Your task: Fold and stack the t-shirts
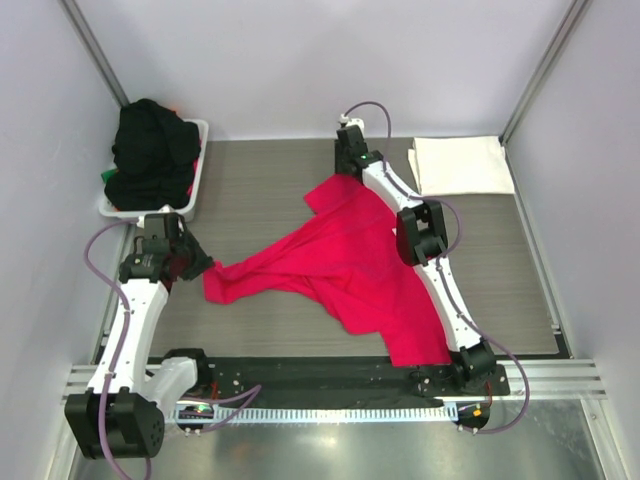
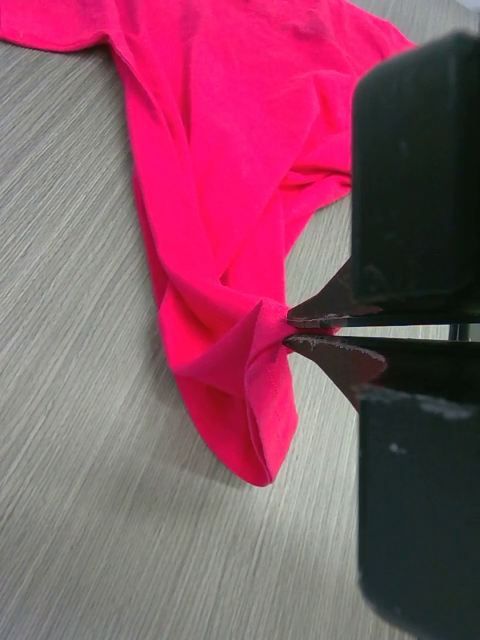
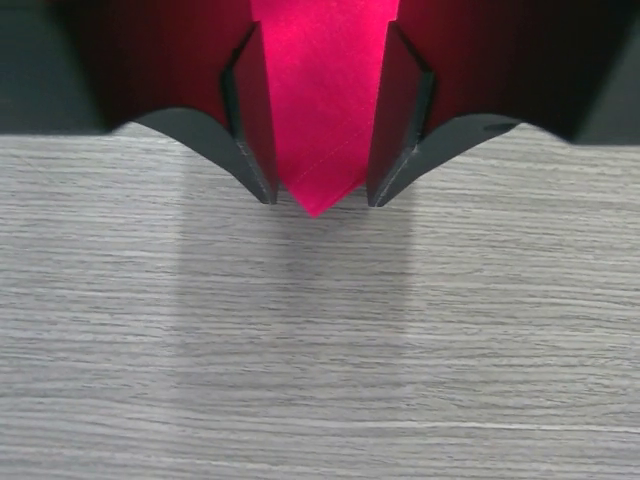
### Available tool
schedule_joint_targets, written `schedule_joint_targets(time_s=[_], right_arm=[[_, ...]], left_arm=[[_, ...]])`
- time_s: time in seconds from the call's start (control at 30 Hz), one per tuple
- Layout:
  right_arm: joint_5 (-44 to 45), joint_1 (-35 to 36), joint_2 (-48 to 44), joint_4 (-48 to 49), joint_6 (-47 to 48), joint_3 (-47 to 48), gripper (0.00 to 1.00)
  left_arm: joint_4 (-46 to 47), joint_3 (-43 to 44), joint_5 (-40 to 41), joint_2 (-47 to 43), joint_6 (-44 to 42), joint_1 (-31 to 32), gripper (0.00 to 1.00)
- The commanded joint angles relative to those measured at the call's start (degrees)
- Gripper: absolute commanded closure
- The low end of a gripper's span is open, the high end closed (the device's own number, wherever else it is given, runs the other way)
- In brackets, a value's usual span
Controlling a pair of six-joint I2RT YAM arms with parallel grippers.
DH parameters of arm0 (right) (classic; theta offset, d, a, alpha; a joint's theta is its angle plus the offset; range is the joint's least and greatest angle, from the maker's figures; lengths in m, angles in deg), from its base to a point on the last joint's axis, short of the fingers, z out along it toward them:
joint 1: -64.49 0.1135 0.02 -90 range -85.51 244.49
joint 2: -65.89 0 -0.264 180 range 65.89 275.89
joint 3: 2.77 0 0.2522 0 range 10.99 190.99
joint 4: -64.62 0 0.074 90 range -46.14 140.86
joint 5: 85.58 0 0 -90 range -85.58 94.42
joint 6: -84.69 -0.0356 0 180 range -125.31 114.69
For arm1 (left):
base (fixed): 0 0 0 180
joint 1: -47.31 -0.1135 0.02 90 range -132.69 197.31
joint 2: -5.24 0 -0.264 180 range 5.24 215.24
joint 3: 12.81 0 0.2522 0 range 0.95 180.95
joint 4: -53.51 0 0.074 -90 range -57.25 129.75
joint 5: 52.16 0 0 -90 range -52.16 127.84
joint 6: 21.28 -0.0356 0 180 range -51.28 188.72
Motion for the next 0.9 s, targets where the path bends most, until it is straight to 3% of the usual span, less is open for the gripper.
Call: schedule_joint_targets(time_s=[0.0, 0.17, 0.33, 0.47, 0.63, 0.87], right_arm=[[1.5, 1.9, -2.9, -0.1, 0.7, -4.5, 0.56], [3.2, 1.9, -5.4, -0.1, 0.5, -9.2, 0.69], [4.5, 1.9, -7.1, -0.1, -0.3, -11.8, 0.99], [4.5, 1.9, -9.6, -0.7, -0.2, -12.4, 0.99], [5.3, 1.9, -20.5, -2.8, 0.5, -12.9, 0.99], [8.1, 1.9, -43.7, -5.7, 0.1, -19.0, 0.99]], left_arm=[[1.8, -0.1, -1.3, -0.6, -1.1, -0.3, 1.00], [1.8, -0.1, -1.2, -0.8, -1.1, -0.3, 1.00], [1.8, -0.1, -1.1, -0.6, -1.1, -0.3, 1.00], [1.9, -0.1, -0.4, -0.6, -1.0, -0.3, 1.00], [0.7, 2.1, 0.9, 0.6, -0.5, -0.3, 1.00], [-5.9, 19.8, 3.1, 2.2, 1.1, -0.3, 1.00]])
